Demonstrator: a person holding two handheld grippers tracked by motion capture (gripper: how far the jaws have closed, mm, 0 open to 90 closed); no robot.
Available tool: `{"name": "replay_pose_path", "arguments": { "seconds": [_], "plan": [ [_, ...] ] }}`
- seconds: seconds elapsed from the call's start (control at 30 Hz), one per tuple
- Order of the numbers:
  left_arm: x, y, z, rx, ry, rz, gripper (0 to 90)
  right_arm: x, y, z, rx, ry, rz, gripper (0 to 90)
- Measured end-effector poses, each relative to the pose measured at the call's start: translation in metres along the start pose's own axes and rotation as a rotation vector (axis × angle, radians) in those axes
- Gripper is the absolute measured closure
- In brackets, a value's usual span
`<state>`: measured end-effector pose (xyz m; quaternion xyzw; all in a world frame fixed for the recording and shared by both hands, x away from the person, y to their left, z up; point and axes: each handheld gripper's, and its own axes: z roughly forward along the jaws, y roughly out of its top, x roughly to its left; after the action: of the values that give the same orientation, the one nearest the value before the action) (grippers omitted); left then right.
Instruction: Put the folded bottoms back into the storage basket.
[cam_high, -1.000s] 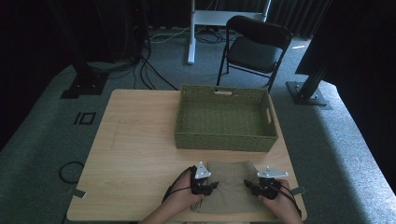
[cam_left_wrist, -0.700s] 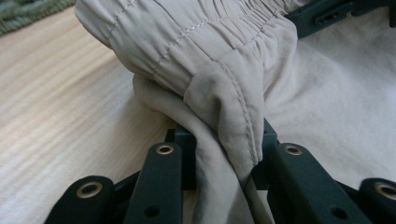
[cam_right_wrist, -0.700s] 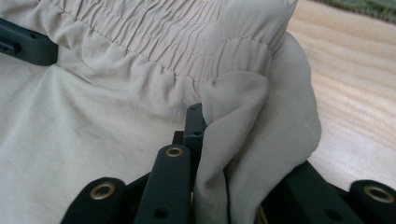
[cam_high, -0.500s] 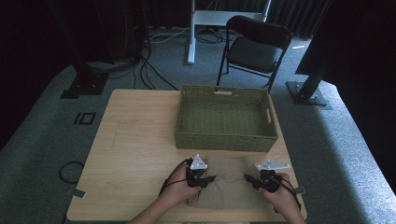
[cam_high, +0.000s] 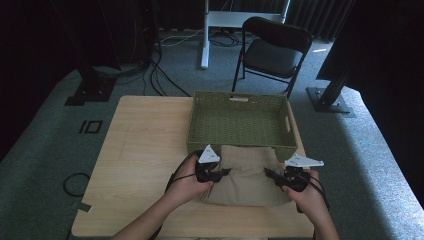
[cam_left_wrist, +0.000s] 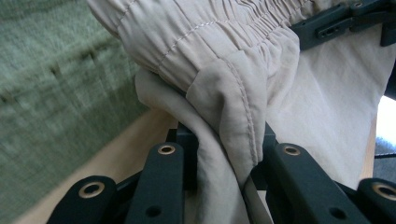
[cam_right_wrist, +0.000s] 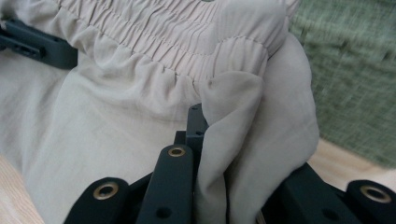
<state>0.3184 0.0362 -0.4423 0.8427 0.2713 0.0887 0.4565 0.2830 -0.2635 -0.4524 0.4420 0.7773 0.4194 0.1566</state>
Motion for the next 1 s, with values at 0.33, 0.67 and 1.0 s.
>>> {"name": "replay_pose_path", "arguments": {
  "seconds": [0.33,0.67,1.0],
  "plan": [
    [0.012,0.034,-0.011,-0.042,0.009,0.028,74.8,-0.009,0.044,-0.018,-0.057,0.001,-0.017,79.0],
    [0.025,0.065,-0.018,-0.069,0.022,0.045,74.8,-0.019,0.075,-0.024,-0.101,-0.005,-0.009,79.0],
    [0.039,0.091,-0.023,-0.115,0.037,0.059,74.8,-0.026,0.102,-0.025,-0.128,-0.012,-0.007,79.1]
  ]
}}
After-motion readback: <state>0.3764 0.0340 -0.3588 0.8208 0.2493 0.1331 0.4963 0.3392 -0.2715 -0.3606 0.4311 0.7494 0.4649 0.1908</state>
